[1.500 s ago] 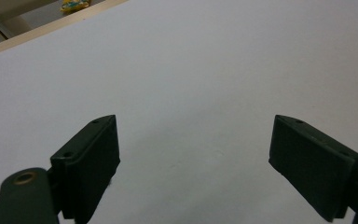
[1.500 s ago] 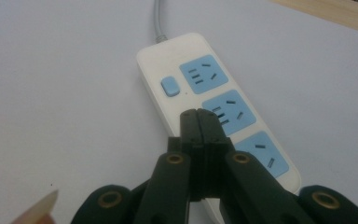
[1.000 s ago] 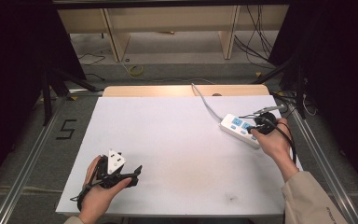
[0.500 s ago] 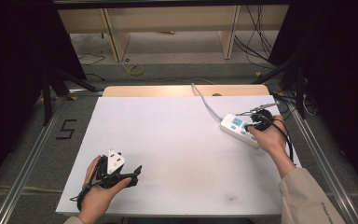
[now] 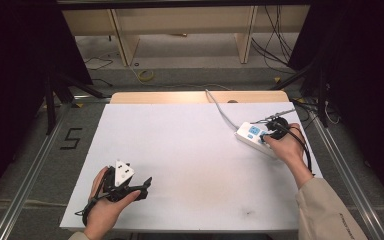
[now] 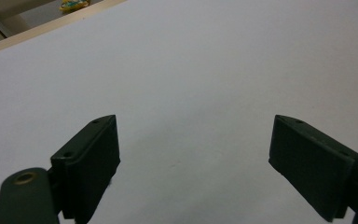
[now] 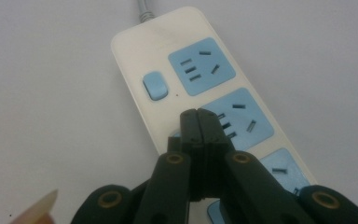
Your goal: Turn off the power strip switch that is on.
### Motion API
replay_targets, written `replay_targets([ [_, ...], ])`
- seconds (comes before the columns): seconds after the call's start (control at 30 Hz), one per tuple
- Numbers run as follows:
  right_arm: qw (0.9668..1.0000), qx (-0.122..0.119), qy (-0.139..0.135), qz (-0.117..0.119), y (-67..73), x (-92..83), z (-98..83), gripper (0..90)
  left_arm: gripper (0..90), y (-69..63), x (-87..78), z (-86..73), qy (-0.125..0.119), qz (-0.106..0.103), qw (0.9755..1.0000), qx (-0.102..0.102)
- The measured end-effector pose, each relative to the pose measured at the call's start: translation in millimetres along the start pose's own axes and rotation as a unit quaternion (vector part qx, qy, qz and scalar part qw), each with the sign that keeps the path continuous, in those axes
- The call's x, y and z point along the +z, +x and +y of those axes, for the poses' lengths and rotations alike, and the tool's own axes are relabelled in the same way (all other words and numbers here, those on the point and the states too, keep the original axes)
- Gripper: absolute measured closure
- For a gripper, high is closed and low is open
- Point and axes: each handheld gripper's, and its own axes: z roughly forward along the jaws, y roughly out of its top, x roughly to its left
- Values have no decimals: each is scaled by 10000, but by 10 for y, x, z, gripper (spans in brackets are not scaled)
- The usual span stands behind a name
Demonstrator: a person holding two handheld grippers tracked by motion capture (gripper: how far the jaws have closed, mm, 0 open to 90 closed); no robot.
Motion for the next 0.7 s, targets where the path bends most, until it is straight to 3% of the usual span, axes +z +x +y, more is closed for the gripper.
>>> replay_targets([
  [0.7, 9995, -91, 297, -67, 29, 34, 62, 900, 157, -2, 7, -4, 17, 7, 10000, 0],
])
